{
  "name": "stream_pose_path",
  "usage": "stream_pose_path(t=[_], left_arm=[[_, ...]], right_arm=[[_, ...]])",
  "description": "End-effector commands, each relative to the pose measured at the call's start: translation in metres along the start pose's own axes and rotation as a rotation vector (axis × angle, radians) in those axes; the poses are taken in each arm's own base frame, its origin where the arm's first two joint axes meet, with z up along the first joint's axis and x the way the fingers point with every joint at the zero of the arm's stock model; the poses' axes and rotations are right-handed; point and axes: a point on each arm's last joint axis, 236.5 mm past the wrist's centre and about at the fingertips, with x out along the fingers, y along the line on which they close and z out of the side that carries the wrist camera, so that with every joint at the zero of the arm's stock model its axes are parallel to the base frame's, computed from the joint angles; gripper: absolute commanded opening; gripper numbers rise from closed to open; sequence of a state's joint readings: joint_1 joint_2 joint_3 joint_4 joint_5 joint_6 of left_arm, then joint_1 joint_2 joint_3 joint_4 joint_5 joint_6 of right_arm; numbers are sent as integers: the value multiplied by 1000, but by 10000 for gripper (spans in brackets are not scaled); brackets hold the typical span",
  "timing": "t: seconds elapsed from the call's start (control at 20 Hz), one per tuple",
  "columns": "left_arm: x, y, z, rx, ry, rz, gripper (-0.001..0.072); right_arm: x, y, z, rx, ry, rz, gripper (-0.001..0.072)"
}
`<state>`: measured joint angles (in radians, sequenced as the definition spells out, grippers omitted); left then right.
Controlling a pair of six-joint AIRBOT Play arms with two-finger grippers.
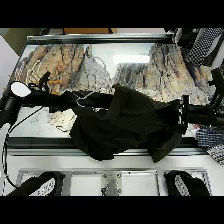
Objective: Fold the clothes and pants, and hang the long-sleeved shirts on hangers.
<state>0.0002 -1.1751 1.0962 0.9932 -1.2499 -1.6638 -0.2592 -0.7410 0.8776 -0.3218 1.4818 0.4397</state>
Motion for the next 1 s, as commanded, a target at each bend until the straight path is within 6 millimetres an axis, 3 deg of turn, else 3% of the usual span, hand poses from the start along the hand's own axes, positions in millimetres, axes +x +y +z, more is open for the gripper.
stream_pose_path(t=[0.0, 0.05, 0.1, 0.25, 0.4, 0.55, 0.65, 0.75, 0.95], left_arm=[[0, -10, -19, 127, 83, 5, 305], [4, -10, -24, 137, 108, 6, 547], [6, -10, -24, 133, 115, 7, 567], [5, -5, -14, 94, 83, 9, 567], [2, 15, -5, 31, 58, 21, 567], [25, 46, -25, -100, 102, 44, 567], [48, 53, -41, -172, 115, 19, 567], [67, 51, -37, -257, 54, -42, 567], [80, 58, -31, -342, -13, -71, 566]], right_arm=[[0, -1, -3, 3, 13, -7, 14], [0, -1, -3, 3, 13, -7, 14], [0, -2, -2, 2, 10, -14, 14], [-1, -1, 0, -8, 3, -23, 14], [-2, 0, 1, -12, 2, -24, 14], [-2, -1, 1, -12, 1, -27, 14], [-2, -1, 1, -11, 1, -27, 14], [-2, -1, 1, -11, 1, -27, 14], [-2, -1, 1, -11, 1, -27, 14]])
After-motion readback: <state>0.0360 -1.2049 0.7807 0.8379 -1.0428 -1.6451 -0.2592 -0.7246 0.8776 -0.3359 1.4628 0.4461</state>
